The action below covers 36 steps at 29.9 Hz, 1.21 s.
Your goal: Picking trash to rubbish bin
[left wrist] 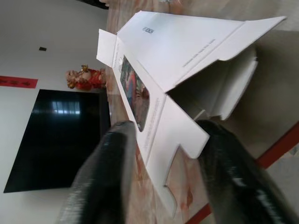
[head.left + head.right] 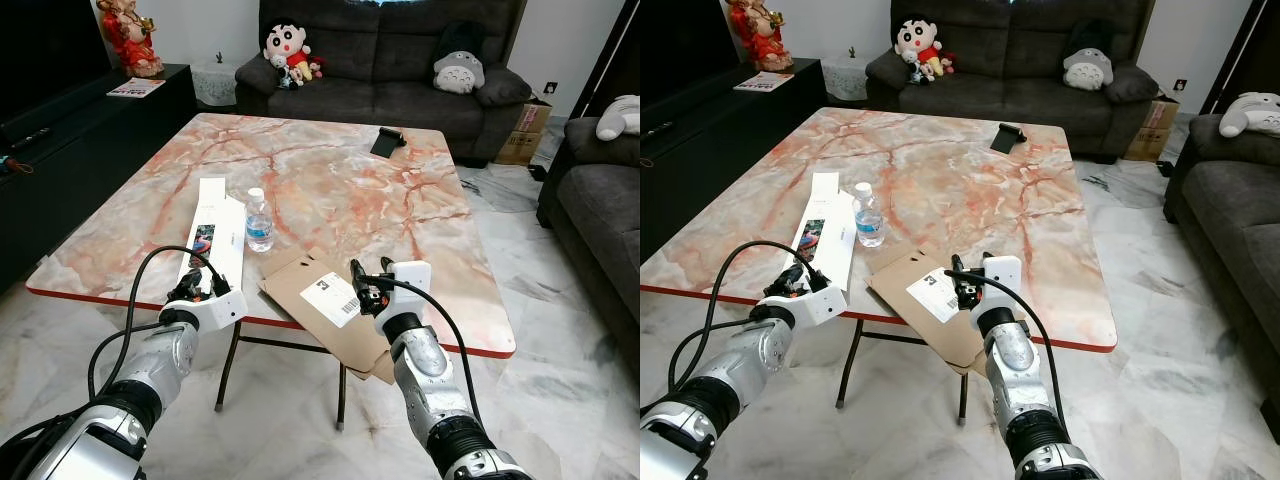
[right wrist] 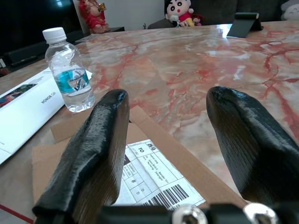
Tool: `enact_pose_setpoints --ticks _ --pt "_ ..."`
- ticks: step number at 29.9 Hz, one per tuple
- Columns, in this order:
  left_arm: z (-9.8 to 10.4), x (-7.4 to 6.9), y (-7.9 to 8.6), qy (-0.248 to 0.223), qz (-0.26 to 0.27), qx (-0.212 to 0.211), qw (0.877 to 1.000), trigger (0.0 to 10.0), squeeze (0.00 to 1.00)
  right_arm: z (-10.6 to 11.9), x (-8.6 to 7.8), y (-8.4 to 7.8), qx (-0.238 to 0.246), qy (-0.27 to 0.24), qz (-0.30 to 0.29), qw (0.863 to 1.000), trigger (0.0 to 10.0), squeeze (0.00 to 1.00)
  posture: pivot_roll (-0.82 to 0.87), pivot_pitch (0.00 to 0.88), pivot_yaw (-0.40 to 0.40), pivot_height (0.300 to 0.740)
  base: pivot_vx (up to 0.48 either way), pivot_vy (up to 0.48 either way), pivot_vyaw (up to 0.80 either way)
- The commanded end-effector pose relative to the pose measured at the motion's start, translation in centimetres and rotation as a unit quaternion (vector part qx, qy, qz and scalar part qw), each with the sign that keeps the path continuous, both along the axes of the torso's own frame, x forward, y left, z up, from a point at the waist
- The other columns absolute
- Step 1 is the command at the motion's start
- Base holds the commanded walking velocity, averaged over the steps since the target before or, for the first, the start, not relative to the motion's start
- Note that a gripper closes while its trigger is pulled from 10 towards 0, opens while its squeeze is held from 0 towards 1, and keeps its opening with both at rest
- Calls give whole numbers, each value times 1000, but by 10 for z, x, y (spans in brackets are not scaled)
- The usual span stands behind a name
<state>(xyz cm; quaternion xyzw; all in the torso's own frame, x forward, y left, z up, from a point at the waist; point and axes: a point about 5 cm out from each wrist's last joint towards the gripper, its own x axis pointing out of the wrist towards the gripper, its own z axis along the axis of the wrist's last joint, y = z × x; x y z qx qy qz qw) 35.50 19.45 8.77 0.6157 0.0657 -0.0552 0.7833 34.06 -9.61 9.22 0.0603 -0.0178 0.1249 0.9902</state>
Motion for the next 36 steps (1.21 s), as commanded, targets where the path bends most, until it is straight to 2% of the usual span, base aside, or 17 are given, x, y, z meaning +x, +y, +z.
enact_pose_setpoints --ticks 1,23,28,33,34,35,36 --pt "5 3 -1 -9 -7 7 1000 0 0 1 1 -1 -1 -1 -2 1000 10000 0 168 0 -39 740 0 0 0" --pt "4 3 0 -15 -5 8 1000 0 0 -1 0 -2 -1 1 -7 1000 10000 0 165 0 -40 740 0 0 0" --pt "8 3 5 -37 20 5 999 0 0 -1 0 -2 -1 0 -7 1000 10000 0 165 0 -40 740 0 0 0" --pt "14 3 17 -72 64 -1 995 0 0 0 0 -1 0 0 -5 1000 10000 0 169 0 -40 740 0 0 0" --pt "15 3 19 -76 71 -1 995 3137 0 0 0 -1 0 0 -4 1000 10000 0 169 0 -40 740 0 0 0" --pt "16 3 21 -81 81 -3 993 9059 0 0 0 -1 0 0 -3 1000 10000 0 169 0 -40 740 0 0 0" --pt "16 2 22 -83 85 -3 993 9059 0 0 0 0 0 0 -3 1000 10000 0 169 0 -40 740 0 0 0"
